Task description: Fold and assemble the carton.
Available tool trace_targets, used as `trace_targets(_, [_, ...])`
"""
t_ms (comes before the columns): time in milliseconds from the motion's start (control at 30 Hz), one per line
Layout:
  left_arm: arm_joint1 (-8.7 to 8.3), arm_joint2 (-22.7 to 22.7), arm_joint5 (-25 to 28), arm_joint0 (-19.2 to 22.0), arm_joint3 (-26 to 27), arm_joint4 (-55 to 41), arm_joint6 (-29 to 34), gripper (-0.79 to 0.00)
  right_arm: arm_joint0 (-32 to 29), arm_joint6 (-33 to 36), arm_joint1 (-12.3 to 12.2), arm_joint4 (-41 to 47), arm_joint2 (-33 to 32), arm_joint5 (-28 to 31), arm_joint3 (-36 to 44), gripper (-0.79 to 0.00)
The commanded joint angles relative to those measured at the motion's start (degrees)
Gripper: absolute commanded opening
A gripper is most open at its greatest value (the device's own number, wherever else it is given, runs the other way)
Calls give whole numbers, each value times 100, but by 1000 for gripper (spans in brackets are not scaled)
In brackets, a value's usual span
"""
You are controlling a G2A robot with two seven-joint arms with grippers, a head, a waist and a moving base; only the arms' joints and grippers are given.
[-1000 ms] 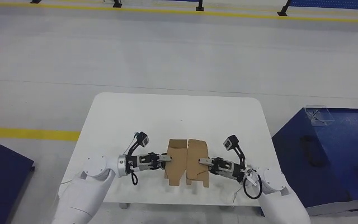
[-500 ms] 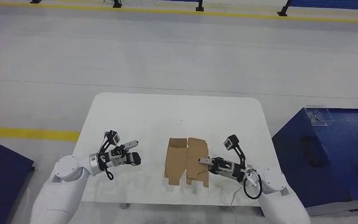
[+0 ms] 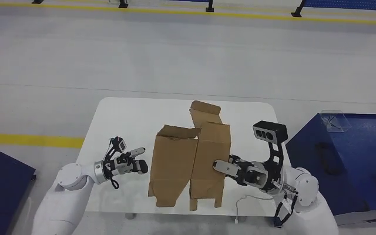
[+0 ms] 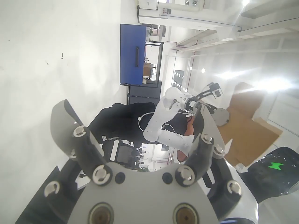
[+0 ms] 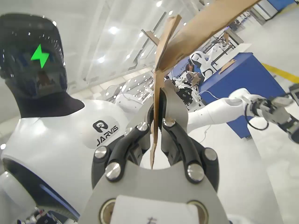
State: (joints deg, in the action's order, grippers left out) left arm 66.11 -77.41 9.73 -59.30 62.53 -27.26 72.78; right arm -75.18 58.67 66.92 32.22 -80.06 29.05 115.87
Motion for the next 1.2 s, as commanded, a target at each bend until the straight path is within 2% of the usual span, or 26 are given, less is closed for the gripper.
trace_targets(0, [0,0,0,0,0,0,0,0,28,-65,10,-52,84,150,73,-785])
trace_targets(333, [0,0,0,0,0,0,0,0,78,-182,17,-275,148,275,59,-785])
trace_targets(367, [0,0,0,0,0,0,0,0,9,-370,25,-109,193,79,8,-785])
trace_targets(633, [0,0,0,0,0,0,0,0,-214,-839,131,4376,1098,-3158,-316,-785])
trace_targets(767, [0,0,0,0,0,0,0,0,-270,-1621,185,6637,1614,-5262,-457,-785])
trace_targets(867, [0,0,0,0,0,0,0,0,-318,-2353,197,8215,1829,-6428,-531,-785])
trace_targets(967, [0,0,0,0,0,0,0,0,-420,-3155,207,10139,2100,-7136,-607,-785])
trace_targets(1067, [0,0,0,0,0,0,0,0,-376,-4078,185,11816,2278,-7363,-643,-785])
trace_targets(1167, [0,0,0,0,0,0,0,0,-321,-4721,153,12769,2319,-7435,-661,-785])
